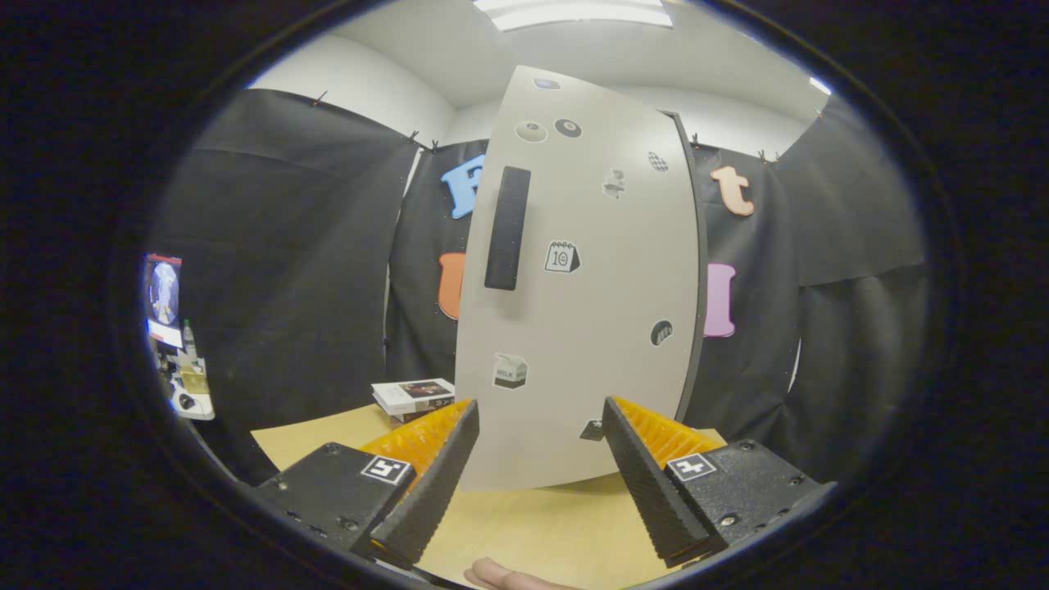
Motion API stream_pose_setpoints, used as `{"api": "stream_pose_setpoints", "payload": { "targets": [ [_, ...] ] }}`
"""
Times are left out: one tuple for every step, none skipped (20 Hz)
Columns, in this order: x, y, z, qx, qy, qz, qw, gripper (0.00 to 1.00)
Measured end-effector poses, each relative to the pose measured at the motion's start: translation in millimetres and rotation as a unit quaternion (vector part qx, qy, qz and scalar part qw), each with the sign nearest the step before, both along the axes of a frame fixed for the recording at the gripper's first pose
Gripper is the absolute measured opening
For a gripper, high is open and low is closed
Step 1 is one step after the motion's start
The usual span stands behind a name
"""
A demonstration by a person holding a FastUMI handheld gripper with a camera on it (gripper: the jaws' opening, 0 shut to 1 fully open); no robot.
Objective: Open the shoe cabinet door, grab the shoes and put them into the shoe cabinet, then close the shoe cabinet door.
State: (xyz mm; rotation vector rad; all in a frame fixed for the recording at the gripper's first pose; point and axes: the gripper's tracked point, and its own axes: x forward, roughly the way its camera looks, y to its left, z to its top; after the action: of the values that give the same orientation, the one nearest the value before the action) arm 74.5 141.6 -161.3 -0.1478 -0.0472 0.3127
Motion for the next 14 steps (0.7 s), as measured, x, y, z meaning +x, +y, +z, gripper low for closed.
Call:
{"api": "stream_pose_setpoints", "payload": {
  "targets": [
    [-5, -3, 4, -0.001, -0.005, -0.002, 1.0, 0.99],
    [-11, -6, 8, -0.001, -0.011, -0.005, 1.0, 0.99],
    [-16, -10, 12, 0.0, -0.018, -0.01, 1.0, 0.99],
    [-21, -15, 15, -0.001, -0.023, -0.015, 1.0, 0.99],
    [-24, -17, 18, -0.001, -0.027, -0.019, 0.999, 0.99],
    [-27, -20, 20, 0.0, -0.028, -0.024, 0.999, 0.99],
    [-30, -23, 20, 0.002, -0.027, -0.027, 0.999, 0.98],
    [-33, -25, 20, 0.006, -0.025, -0.029, 0.999, 0.98],
    [-36, -25, 22, 0.011, -0.023, -0.029, 0.999, 0.99],
    [-37, -26, 24, 0.017, -0.024, -0.028, 0.999, 0.99],
    [-39, -28, 28, 0.024, -0.027, -0.028, 0.999, 0.99],
    [-39, -32, 31, 0.031, -0.029, -0.033, 0.999, 0.99],
    [-36, -39, 32, 0.04, -0.03, -0.044, 0.998, 0.99],
    [-35, -45, 33, 0.047, -0.031, -0.057, 0.997, 0.99]
  ]
}}
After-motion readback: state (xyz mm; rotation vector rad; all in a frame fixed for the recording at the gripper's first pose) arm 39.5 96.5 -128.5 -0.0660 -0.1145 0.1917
